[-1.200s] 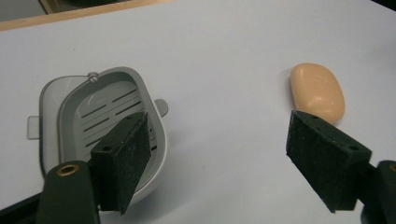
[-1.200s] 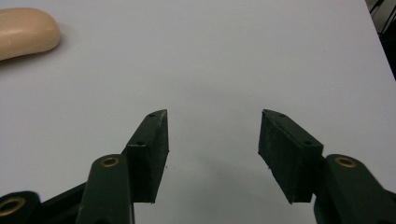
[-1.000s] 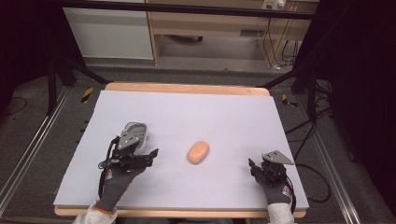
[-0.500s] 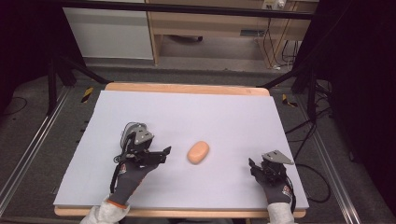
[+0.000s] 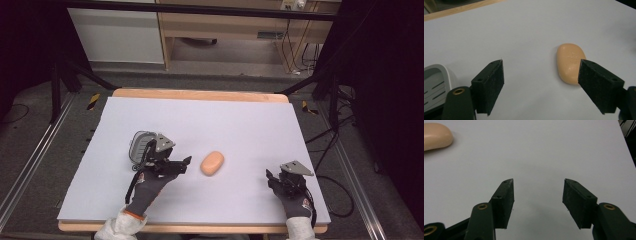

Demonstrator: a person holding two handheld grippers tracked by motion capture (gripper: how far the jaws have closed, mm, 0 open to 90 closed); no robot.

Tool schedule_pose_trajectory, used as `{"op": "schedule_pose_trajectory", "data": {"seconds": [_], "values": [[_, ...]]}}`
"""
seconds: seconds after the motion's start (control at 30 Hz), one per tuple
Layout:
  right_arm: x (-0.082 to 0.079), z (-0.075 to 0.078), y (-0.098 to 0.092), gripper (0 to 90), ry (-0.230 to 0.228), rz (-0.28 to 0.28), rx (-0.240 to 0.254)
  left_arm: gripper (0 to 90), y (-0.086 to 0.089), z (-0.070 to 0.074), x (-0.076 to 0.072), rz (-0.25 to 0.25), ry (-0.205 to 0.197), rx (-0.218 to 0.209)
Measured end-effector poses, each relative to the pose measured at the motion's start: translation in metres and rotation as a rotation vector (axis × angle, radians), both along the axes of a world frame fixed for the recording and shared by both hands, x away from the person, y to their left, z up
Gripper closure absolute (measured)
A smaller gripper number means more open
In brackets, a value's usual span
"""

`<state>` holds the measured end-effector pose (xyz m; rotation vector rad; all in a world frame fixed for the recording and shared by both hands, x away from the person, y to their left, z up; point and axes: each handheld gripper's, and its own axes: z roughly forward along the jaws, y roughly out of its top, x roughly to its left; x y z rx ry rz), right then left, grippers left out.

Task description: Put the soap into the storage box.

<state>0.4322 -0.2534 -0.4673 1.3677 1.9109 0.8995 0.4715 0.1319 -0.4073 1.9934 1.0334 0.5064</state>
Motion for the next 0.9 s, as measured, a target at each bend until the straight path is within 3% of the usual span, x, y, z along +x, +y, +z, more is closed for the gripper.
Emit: {"op": "schedule_pose_trajectory", "data": {"seconds": [0.9], "values": [[0.001, 0.0, 0.0, 42.3, 0.0, 0.004, -0.004, 19.5, -0.044, -0.011, 0.01, -0.057, 0.026, 0.037]]}}
